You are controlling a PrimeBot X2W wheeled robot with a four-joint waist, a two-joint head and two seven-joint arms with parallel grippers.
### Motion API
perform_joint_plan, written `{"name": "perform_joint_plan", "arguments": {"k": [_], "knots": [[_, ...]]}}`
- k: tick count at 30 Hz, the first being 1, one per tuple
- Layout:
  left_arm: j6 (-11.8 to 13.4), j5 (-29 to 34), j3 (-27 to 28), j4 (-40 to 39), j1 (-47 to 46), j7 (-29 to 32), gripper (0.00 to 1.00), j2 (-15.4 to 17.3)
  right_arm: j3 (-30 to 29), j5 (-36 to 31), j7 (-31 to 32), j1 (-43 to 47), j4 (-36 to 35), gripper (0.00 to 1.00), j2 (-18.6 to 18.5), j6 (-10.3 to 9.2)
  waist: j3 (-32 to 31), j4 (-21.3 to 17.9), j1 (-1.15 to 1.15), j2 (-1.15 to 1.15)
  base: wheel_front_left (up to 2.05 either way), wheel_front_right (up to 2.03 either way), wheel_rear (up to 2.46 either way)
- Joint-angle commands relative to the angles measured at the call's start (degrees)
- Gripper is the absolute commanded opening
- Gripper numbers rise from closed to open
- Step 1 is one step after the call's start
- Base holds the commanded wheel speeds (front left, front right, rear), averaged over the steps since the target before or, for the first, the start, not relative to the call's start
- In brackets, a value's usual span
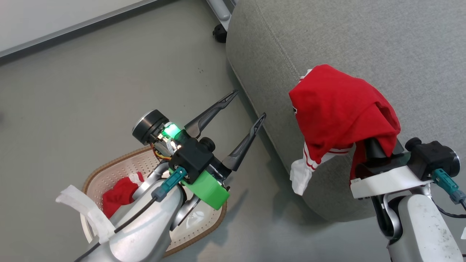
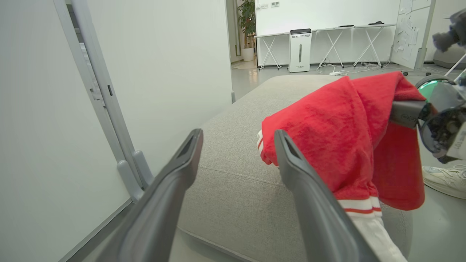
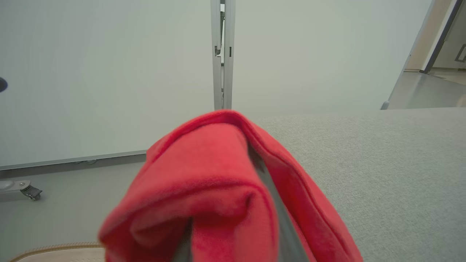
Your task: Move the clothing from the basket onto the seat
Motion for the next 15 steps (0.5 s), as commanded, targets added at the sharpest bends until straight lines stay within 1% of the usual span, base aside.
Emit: {"name": "perform_joint_plan", "arguments": {"k": [1,5,9,13,15], "knots": [[-0.1,-0.2,0.4,0.0,-0.4,0.0,1.0,0.6,-0.2,0.2,-0.2,0.7,-0.3,0.0,0.0,-0.04,0.4,-0.4,0.0,-0.01,0.0,0.0,0.0],[-0.1,-0.1,0.9,0.1,0.3,0.0,1.0,0.9,-1.1,0.9,-0.2,-0.5,-0.3,0.0,-0.1,-0.04,0.9,-0.2,0.0,-0.01,0.0,0.0,0.0],[-0.1,0.2,1.6,-0.2,0.4,0.0,1.0,1.1,-3.3,-0.2,-0.2,-3.8,-1.2,0.0,-0.1,-0.04,2.4,0.6,0.0,-0.01,0.0,0.0,0.0],[-0.1,0.7,2.0,-0.9,-1.4,0.0,1.0,1.7,-6.7,-2.9,-0.2,-12.1,-1.6,0.0,-0.2,-0.04,6.4,1.7,0.0,-0.01,0.0,0.0,0.0],[-0.1,0.9,1.8,-1.2,-2.0,0.0,1.0,2.0,-8.3,-3.5,-0.2,-16.1,-1.5,0.0,-0.9,-0.04,8.5,2.3,0.0,-0.01,0.0,0.0,0.0]]}}
